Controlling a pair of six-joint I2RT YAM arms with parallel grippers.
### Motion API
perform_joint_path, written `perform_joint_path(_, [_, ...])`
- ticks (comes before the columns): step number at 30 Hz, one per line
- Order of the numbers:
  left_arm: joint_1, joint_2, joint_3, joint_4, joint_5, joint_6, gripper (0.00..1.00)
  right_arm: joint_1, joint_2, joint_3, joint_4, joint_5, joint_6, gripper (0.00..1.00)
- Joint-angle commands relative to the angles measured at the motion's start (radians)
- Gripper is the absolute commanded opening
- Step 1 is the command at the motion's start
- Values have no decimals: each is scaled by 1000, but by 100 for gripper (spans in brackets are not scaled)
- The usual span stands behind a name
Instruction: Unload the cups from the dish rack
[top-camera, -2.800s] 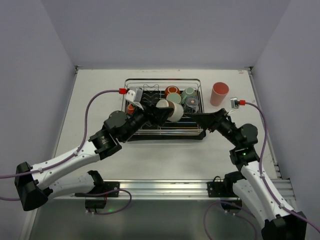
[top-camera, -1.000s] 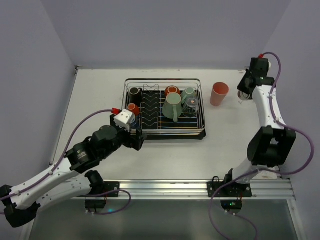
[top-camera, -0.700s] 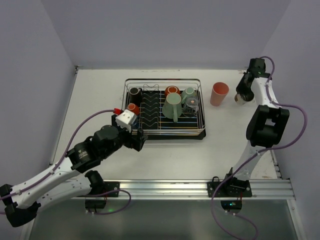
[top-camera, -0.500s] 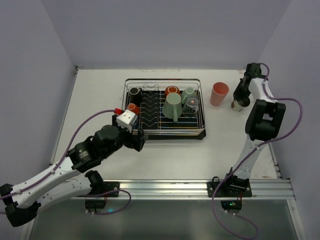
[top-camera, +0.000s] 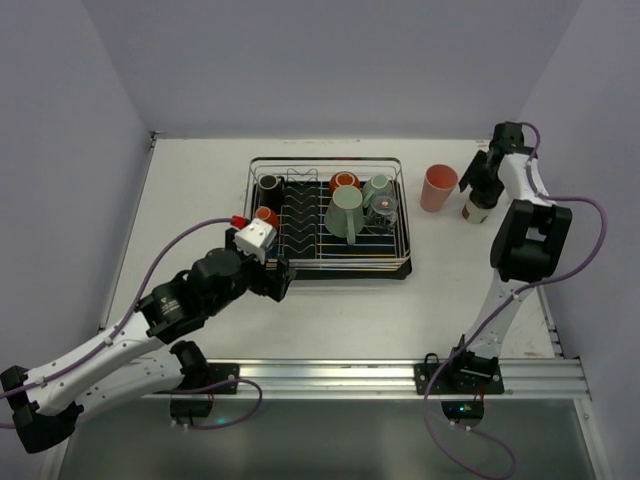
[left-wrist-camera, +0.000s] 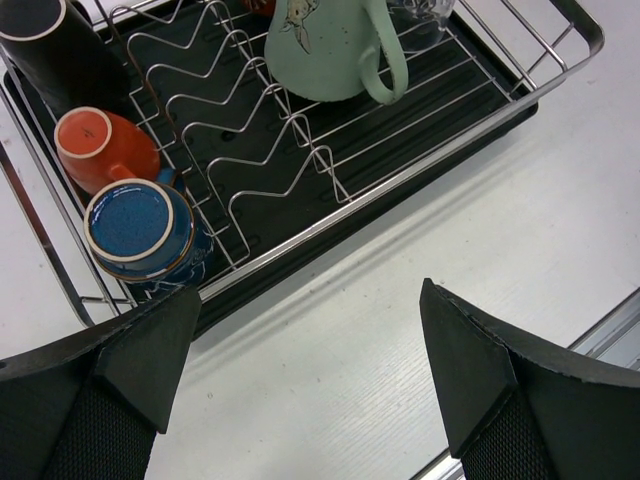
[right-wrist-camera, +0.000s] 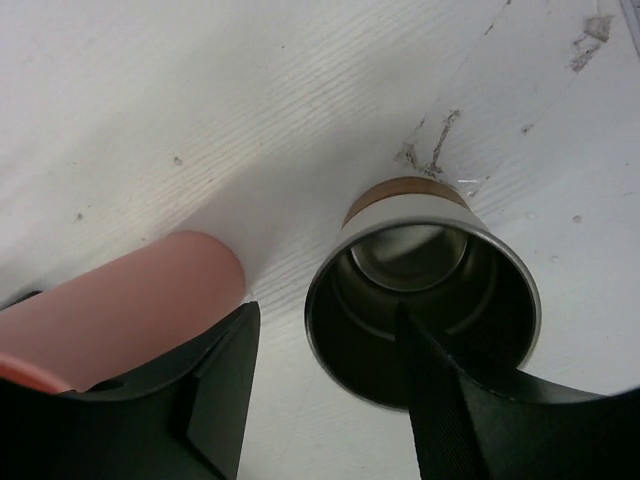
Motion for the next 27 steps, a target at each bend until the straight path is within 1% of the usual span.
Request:
perform_joint_path(1, [6,10,22,30,-2,10,100,0,-242,-44,65,-3,46,60])
perform_joint_path(2, [6,16,29,41,4,6,100,0,-285,-78,95,-8,61,60])
perform_joint_path(3, [6,25,39,44,12,1,100,0,-334,-158,125,-8,95,60])
perform_joint_path(4, [6,51,64,45,25,-14,100,-1,-386,-208,203,-6,115,62])
perform_joint_path(5, [6,68,79,50,33,-25,100,-1,-499,-266,254,-15,135,64])
perform_joint_path(6, [6,85,93,53,35,-33,100,0,-557,-385,303,-44,168,67])
perform_joint_path(7, [6,123,122,55,30,-55,100,0,-663,-439,401,-85,184,68])
perform_joint_path(8, [6,145,136,71,27,-69,100,2,-716,-496,440,-122,207,69])
perform_joint_path(9, [6,165,144,90,27,-82,100,5,-765,-612,481,-165,243,72])
perform_joint_path(10, [6,206,157,111,18,-112,100,9,-816,-669,582,-258,260,73])
perform_joint_path(11, [4,230,165,160,15,-128,100,28,-865,-729,622,-293,277,75])
perform_joint_path(12, [4,257,174,185,18,-141,100,43,-954,-832,650,-319,308,77])
perform_joint_path(13, [3,314,197,211,16,-160,100,81,-995,-878,715,-363,316,80])
perform_joint_path(14, [-2,352,216,251,13,-169,100,104,-1034,-918,725,-367,320,81])
perform_joint_path(15, [-5,387,239,263,9,-177,100,133,-1106,-993,731,-364,329,82])
perform_joint_path(16, [-10,466,286,277,-22,-169,100,182,-1138,-1024,736,-364,333,84])
perform_joint_path(17, [-19,508,315,294,-49,-162,100,201,-1169,-1055,736,-364,349,85])
perform_joint_path(18, [-19,546,344,297,-71,-148,100,213,-1233,-1125,782,-373,359,86])
perform_joint_path(19, [-19,626,399,305,-129,-137,100,219,-1266,-1156,791,-383,365,89])
perform_joint_path(20, [-19,667,426,323,-158,-128,100,241,-1298,-1188,793,-390,374,91])
perform_joint_path(21, [-17,745,487,323,-213,-113,100,243,-1359,-1234,793,-396,371,94])
perform_joint_path(23, [-14,822,548,335,-247,-94,100,243,-1413,-1247,747,-385,344,97])
perform_joint_path(24, [-11,858,582,334,-251,-82,100,243,-1440,-1248,692,-385,319,98])
perform_joint_path(25, [-10,928,648,329,-273,-76,100,243,-1485,-1253,687,-397,311,98])
perform_joint_path(27, [-1,1016,732,312,-306,-65,100,243,-1513,-1253,661,-437,296,99])
